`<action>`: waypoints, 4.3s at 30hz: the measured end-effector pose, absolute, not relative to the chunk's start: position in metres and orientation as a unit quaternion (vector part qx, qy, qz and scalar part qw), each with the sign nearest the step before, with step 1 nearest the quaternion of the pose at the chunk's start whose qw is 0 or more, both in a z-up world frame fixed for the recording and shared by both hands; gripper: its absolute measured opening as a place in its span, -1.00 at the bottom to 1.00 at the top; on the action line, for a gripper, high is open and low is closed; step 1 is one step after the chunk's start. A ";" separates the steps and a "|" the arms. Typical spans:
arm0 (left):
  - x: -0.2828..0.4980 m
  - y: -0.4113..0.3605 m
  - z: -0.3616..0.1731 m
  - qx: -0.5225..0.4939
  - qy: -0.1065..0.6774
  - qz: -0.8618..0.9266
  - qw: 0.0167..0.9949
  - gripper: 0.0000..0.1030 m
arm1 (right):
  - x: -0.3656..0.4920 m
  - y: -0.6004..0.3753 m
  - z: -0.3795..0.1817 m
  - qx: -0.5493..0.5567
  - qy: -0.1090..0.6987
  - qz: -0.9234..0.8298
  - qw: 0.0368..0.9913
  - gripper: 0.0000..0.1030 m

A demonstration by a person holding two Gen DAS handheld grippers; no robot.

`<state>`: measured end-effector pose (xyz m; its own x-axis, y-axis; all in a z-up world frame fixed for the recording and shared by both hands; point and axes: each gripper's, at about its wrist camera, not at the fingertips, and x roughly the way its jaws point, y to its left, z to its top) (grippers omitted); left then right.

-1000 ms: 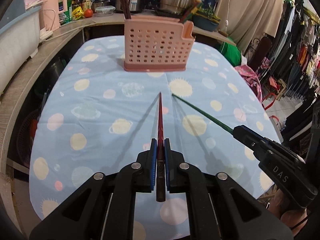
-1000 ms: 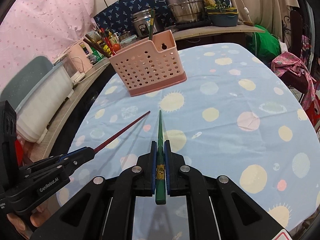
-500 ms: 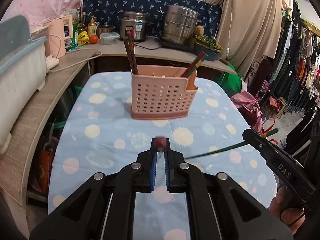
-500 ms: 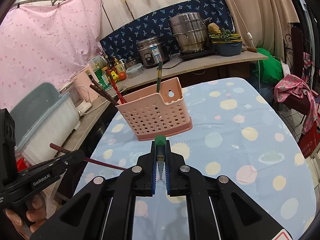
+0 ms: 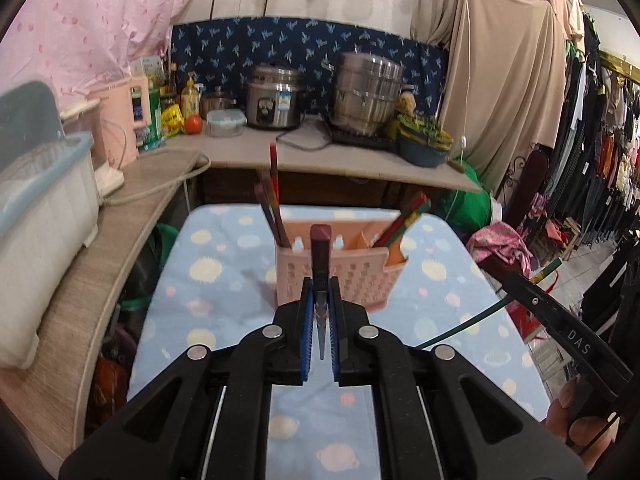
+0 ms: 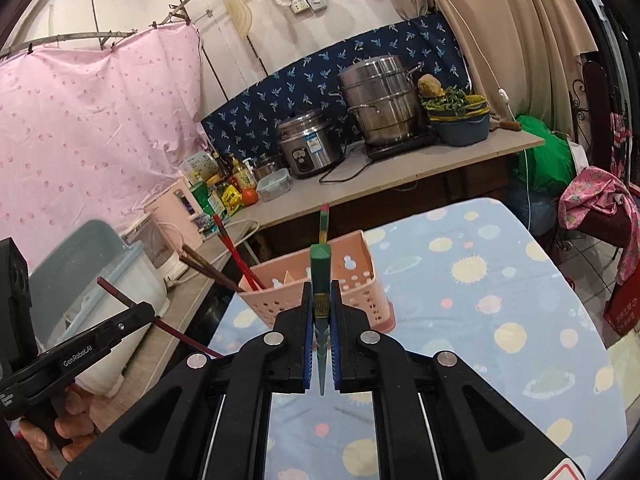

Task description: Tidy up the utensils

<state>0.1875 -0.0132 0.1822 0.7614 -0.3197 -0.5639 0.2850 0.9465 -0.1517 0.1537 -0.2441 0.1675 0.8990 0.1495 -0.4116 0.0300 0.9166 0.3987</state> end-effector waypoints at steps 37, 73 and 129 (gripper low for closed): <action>0.284 -0.031 0.213 -0.032 0.247 -0.122 0.961 -0.87 | 0.268 -0.228 0.172 0.188 0.216 0.014 0.958 -0.86; 0.262 -0.032 0.202 -0.024 0.250 -0.109 0.962 -0.59 | 0.235 -0.209 0.167 0.171 0.230 0.031 0.958 -0.77; 0.185 -0.028 0.112 0.003 0.330 -0.081 0.940 0.25 | 0.154 -0.177 0.096 0.094 0.327 0.000 0.940 -0.08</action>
